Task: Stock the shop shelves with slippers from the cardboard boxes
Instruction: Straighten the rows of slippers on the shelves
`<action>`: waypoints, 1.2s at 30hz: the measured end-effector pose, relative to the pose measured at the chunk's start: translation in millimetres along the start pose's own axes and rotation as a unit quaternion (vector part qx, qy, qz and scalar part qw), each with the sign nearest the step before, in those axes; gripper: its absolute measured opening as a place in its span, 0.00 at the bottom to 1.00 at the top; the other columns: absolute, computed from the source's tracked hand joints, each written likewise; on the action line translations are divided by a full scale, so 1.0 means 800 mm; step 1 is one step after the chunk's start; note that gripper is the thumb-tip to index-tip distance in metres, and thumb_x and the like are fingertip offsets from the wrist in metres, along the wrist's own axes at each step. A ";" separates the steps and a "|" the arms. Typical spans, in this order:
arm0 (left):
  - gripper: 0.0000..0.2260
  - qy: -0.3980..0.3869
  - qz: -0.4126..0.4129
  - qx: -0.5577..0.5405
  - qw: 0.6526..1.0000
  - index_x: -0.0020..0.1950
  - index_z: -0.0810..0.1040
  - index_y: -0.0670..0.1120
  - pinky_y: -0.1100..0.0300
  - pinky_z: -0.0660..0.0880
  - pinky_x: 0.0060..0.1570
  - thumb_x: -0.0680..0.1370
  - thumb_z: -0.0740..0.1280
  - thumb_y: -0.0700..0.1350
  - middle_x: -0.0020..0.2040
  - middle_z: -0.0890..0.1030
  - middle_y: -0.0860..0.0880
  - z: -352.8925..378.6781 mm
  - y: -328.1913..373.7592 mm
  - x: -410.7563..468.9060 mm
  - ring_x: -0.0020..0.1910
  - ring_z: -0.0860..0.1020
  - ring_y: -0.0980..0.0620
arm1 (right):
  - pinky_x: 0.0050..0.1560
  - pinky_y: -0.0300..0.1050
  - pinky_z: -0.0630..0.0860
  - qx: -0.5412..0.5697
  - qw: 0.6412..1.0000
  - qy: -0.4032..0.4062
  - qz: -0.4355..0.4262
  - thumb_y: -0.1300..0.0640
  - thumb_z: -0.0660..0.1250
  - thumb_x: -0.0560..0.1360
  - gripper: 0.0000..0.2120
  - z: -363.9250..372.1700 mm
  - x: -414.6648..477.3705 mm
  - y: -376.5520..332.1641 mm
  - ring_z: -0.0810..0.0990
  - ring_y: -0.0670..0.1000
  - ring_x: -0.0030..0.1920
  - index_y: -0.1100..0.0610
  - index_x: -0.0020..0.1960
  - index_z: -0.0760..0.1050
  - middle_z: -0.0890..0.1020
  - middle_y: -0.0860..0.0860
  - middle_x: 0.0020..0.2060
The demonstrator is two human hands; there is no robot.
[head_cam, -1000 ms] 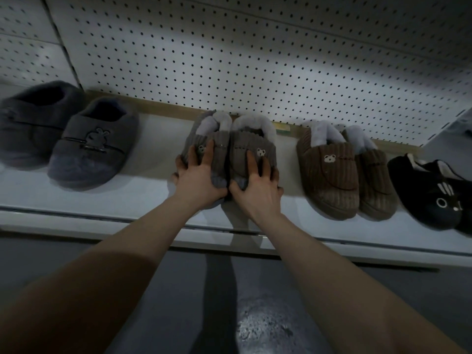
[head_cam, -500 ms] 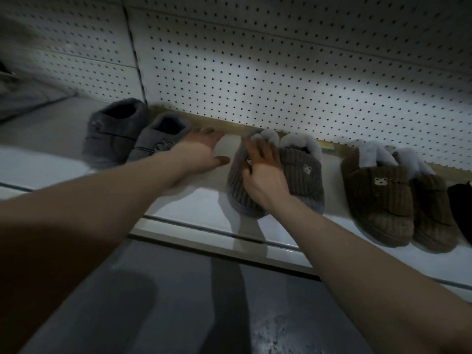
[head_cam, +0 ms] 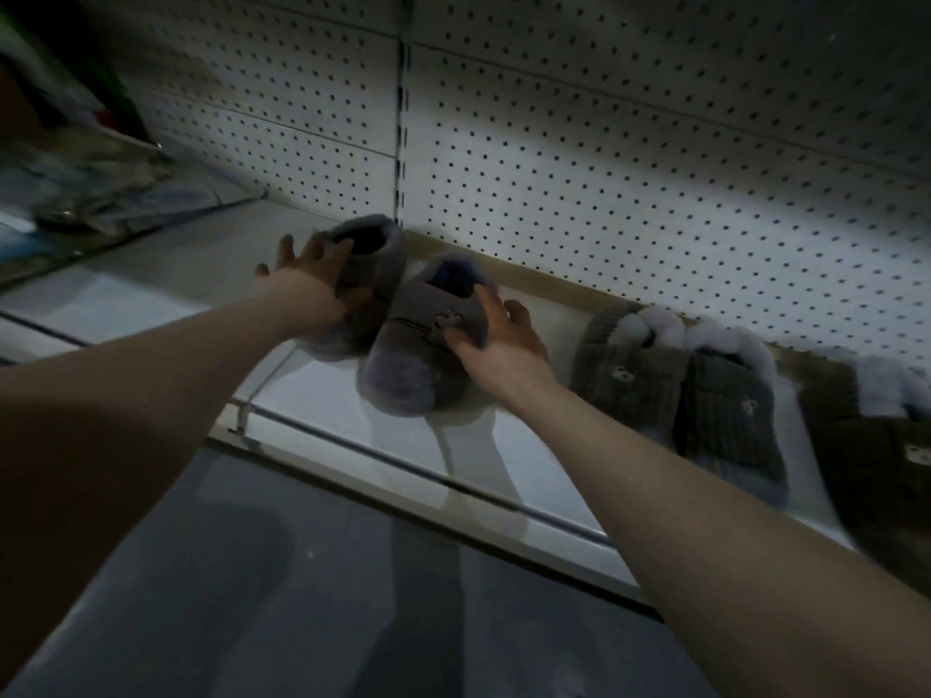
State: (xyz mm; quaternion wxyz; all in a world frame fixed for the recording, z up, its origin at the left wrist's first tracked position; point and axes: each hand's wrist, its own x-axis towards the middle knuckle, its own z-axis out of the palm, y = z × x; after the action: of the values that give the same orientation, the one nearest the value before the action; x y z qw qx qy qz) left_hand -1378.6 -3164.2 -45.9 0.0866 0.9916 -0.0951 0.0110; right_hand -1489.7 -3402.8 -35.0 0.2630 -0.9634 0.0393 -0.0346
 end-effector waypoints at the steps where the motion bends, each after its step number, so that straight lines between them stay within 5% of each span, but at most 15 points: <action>1: 0.31 0.011 -0.011 -0.006 1.000 0.76 0.51 0.59 0.32 0.60 0.66 0.76 0.58 0.65 0.76 0.56 0.50 -0.008 -0.003 0.006 0.75 0.53 0.36 | 0.67 0.50 0.66 0.002 1.000 -0.001 -0.001 0.37 0.61 0.77 0.34 0.004 0.005 -0.011 0.66 0.60 0.71 0.44 0.78 0.53 0.59 0.55 0.75; 8: 0.31 0.002 0.030 -0.052 0.998 0.77 0.52 0.57 0.32 0.63 0.65 0.76 0.55 0.64 0.78 0.55 0.51 0.001 -0.011 0.045 0.73 0.55 0.33 | 0.73 0.55 0.64 0.012 0.996 -0.068 0.049 0.27 0.65 0.67 0.50 0.042 0.036 -0.059 0.58 0.60 0.77 0.45 0.79 0.47 0.49 0.53 0.79; 12: 0.33 -0.016 0.023 -0.051 0.998 0.78 0.51 0.53 0.31 0.64 0.64 0.78 0.58 0.63 0.79 0.52 0.51 0.015 -0.008 0.050 0.73 0.53 0.34 | 0.76 0.57 0.59 -0.042 0.992 -0.098 0.064 0.30 0.68 0.67 0.53 0.054 0.036 -0.055 0.50 0.62 0.78 0.46 0.80 0.42 0.42 0.53 0.79; 16: 0.39 -0.045 0.022 -0.060 0.997 0.79 0.49 0.53 0.29 0.60 0.66 0.74 0.59 0.68 0.79 0.51 0.50 0.034 -0.010 0.048 0.75 0.47 0.35 | 0.73 0.56 0.63 -0.028 0.993 -0.091 0.075 0.33 0.70 0.67 0.53 0.063 0.036 -0.046 0.55 0.63 0.76 0.44 0.79 0.40 0.44 0.51 0.79; 20: 0.46 -0.043 -0.005 -0.039 0.998 0.76 0.53 0.55 0.33 0.66 0.62 0.65 0.63 0.74 0.75 0.53 0.47 0.038 -0.006 0.044 0.71 0.56 0.34 | 0.72 0.56 0.65 -0.015 0.992 -0.093 0.085 0.36 0.73 0.65 0.55 0.061 0.041 -0.045 0.57 0.63 0.76 0.43 0.79 0.39 0.44 0.49 0.79; 27: 0.39 -0.065 -0.005 -0.001 0.998 0.70 0.64 0.56 0.40 0.68 0.61 0.64 0.67 0.72 0.71 0.55 0.43 0.034 0.003 0.028 0.64 0.62 0.33 | 0.69 0.56 0.70 -0.003 0.991 -0.089 0.102 0.37 0.75 0.61 0.55 0.055 0.050 -0.036 0.64 0.62 0.72 0.42 0.77 0.45 0.48 0.49 0.77; 36: 0.42 -0.040 0.046 -0.012 0.998 0.75 0.55 0.59 0.40 0.70 0.60 0.66 0.69 0.67 0.73 0.53 0.45 0.031 0.014 -0.029 0.64 0.62 0.32 | 0.66 0.56 0.72 0.024 0.991 -0.071 0.111 0.37 0.74 0.62 0.52 0.053 0.033 -0.024 0.69 0.62 0.67 0.45 0.77 0.49 0.57 0.53 0.73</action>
State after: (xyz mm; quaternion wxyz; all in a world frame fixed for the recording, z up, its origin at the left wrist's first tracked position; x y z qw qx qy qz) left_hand -1403.6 -3175.1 -69.2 0.0942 0.9847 -0.1440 -0.0258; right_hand -1458.8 -3367.4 -60.0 0.2901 -0.9466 0.1261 0.0627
